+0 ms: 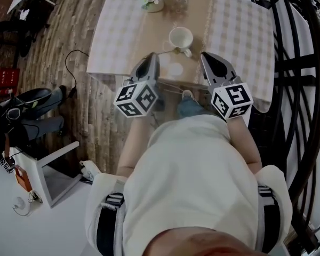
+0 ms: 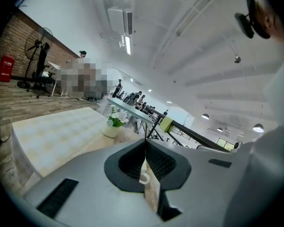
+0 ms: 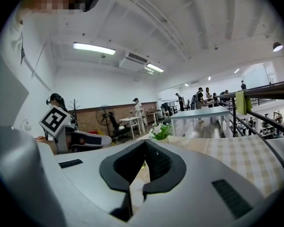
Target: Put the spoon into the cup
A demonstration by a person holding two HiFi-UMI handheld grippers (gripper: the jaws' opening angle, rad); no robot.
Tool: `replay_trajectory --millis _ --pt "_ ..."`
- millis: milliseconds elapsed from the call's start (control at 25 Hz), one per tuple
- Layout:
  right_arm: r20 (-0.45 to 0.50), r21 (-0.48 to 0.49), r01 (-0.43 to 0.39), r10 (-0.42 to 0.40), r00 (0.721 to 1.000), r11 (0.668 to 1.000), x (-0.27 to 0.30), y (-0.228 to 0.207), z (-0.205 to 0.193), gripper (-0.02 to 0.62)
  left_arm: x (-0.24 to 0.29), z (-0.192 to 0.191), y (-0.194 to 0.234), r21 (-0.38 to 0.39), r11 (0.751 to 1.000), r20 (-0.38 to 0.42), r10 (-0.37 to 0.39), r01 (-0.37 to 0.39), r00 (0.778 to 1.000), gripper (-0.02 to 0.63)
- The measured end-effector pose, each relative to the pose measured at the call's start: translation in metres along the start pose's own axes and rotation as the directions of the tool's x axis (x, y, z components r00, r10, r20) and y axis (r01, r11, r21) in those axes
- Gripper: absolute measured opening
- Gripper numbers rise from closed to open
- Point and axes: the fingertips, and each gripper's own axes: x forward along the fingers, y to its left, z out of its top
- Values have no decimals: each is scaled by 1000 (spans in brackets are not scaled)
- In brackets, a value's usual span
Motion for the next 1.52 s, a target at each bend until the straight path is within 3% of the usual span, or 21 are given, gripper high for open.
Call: replay_trajectory --millis 520,1160,1520 --pt "-55 19 -38 39 998 999 42 -45 -5 0 65 -16 16 -13 998 -70 59 -60 996 6" --pt "-129 53 -78 84 988 996 86 -82 -27 0 123 -61 35 -25 992 -188 115 -122 975 6" --pt "-154 69 -92 102 983 993 97 -91 -38 0 138 -78 36 16 991 -239 135 -135 962 6"
